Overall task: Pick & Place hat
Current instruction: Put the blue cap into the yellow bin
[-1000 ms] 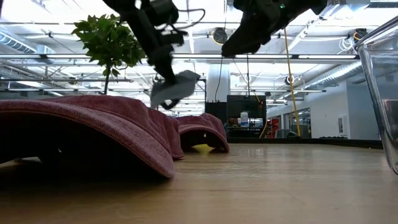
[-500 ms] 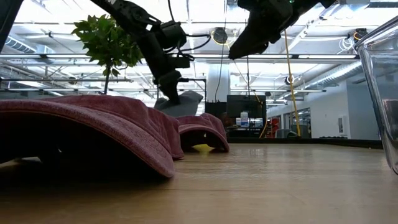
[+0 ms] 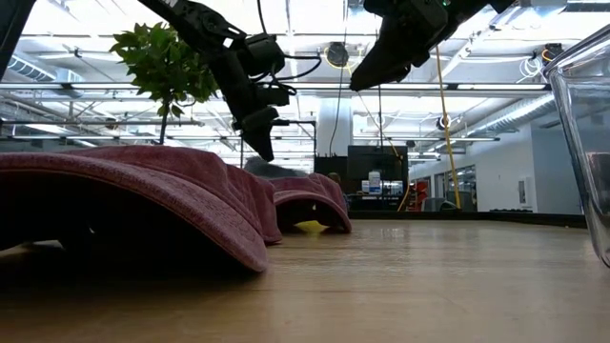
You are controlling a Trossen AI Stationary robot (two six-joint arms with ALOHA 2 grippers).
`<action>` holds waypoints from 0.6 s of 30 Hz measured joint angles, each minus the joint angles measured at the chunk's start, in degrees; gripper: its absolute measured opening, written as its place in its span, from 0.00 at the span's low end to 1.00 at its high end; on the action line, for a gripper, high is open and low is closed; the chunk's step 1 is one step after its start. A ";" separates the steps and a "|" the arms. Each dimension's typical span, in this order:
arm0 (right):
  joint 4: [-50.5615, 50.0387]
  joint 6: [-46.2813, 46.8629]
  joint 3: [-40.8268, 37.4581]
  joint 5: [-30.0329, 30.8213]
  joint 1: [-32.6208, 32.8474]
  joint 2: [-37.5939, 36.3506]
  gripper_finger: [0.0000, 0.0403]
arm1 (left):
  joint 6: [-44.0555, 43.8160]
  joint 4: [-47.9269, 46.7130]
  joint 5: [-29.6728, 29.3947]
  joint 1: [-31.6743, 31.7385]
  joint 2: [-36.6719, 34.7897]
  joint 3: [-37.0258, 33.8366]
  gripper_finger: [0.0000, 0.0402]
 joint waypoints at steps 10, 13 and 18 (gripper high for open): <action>-0.65 -0.85 0.00 0.00 0.00 0.00 0.35 | -1.22 -1.34 -0.66 -0.11 -0.02 0.00 0.22; -0.68 -0.85 0.00 0.00 0.00 0.00 0.35 | 1.99 -1.29 -4.81 -0.11 -0.02 0.00 0.22; -0.68 -1.10 0.00 0.00 0.00 0.00 0.35 | 12.10 -1.31 -6.41 0.32 -0.02 0.00 0.22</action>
